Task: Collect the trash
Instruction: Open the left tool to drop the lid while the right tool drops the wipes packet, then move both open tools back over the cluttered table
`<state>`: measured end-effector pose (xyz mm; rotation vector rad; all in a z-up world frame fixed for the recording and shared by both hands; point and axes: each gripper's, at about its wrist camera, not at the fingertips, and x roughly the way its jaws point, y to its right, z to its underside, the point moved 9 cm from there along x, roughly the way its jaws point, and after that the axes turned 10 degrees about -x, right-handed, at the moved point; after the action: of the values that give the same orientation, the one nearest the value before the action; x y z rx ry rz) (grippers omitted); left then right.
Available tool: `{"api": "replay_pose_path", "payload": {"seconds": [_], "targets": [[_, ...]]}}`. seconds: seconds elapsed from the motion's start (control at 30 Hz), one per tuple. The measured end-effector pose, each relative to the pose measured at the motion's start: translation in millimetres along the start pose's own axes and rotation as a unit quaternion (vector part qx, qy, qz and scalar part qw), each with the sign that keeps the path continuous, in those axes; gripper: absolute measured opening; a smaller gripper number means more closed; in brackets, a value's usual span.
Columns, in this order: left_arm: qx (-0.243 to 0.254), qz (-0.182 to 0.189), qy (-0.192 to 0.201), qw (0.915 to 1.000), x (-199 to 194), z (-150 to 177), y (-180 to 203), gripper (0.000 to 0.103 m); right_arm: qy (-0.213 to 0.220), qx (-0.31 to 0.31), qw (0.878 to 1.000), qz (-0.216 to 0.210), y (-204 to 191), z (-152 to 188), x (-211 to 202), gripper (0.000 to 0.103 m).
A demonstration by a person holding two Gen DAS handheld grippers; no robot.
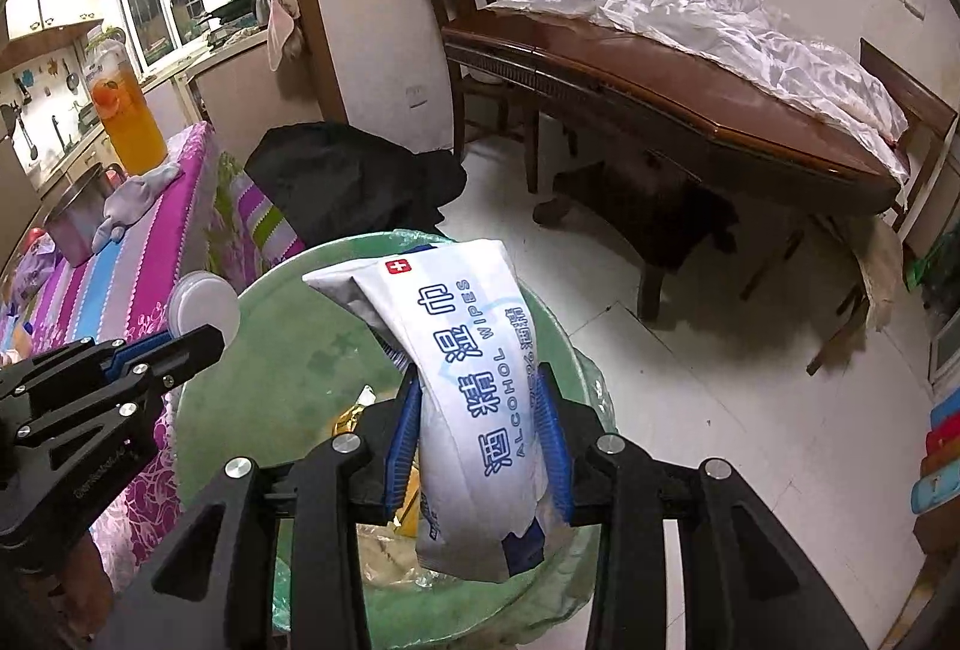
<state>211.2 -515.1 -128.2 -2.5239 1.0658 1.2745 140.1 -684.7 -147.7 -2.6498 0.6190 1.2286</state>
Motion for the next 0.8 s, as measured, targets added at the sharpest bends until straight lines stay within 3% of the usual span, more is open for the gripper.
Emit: {"api": "replay_pose_path", "payload": {"seconds": [0.07, 0.13, 0.2, 0.23, 0.63, 0.8], "targets": [[0.001, -0.002, -0.003, 1.0, 1.9, 0.2, 0.0, 0.013, 0.003, 0.001, 1.0, 0.0, -0.5, -1.2, -0.7, 0.039], [-0.002, -0.004, -0.003, 1.0, 2.2, 0.5, -2.2, 0.031, 0.005, 0.003, 1.0, 0.0, 0.0, -1.4, -2.2, 0.044], [-0.008, -0.008, 0.001, 0.9999, 1.3, -0.3, -5.4, 0.055, 0.009, 0.006, 1.0, 0.002, 2.1, -1.9, -3.7, 0.049], [-0.011, -0.012, 0.003, 0.9999, 0.6, -1.1, -7.2, 0.057, 0.011, 0.007, 1.0, 0.002, 3.2, -1.9, -4.8, 0.05], [-0.017, -0.016, 0.005, 0.9997, -1.2, -0.5, -11.7, 0.057, 0.02, 0.012, 1.0, 0.005, 6.2, 0.4, -15.1, 0.05], [-0.014, -0.023, 0.008, 0.9996, -9.2, 3.1, -18.5, 0.058, 0.05, -0.002, 0.999, 0.002, -5.1, -6.2, -33.6, 0.055]]}}
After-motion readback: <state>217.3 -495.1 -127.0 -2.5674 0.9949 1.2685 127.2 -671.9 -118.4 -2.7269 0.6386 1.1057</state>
